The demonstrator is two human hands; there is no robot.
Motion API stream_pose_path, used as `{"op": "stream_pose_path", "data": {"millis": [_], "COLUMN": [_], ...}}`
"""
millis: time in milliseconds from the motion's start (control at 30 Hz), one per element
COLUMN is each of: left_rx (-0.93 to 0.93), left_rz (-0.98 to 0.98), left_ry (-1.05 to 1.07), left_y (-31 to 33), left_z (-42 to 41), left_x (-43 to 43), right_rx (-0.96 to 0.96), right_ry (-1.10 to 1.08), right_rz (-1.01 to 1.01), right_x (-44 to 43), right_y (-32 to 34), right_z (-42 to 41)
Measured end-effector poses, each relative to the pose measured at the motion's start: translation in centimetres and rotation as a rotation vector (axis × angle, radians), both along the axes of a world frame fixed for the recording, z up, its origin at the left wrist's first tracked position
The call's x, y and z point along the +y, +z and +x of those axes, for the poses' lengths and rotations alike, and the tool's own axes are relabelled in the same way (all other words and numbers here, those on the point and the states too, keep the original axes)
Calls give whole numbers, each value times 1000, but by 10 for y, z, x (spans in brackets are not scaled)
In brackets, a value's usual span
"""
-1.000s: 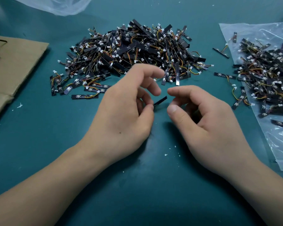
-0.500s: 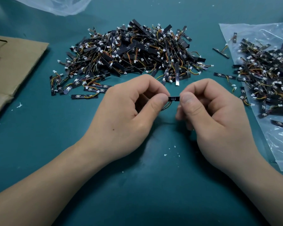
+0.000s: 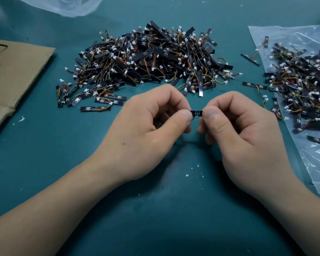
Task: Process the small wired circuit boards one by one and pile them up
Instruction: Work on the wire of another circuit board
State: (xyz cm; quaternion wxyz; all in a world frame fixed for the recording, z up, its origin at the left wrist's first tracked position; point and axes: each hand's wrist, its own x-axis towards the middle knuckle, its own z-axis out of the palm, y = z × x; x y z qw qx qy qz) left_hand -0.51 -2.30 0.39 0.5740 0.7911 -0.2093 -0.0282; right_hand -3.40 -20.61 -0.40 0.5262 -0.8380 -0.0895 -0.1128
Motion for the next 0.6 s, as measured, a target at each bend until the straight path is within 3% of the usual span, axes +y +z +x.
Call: {"op": "stream_pose_path", "data": {"millis": [600], "left_rx": [2], "left_rz": [-35], "left_ry": [37], "left_y": [0], "left_z": [1], "left_x": [-1], "right_rx": [-11], "right_ry": [-2], "right_rz": [13], "right_x": [1], "right_y": [2], "right_z": [0]}}
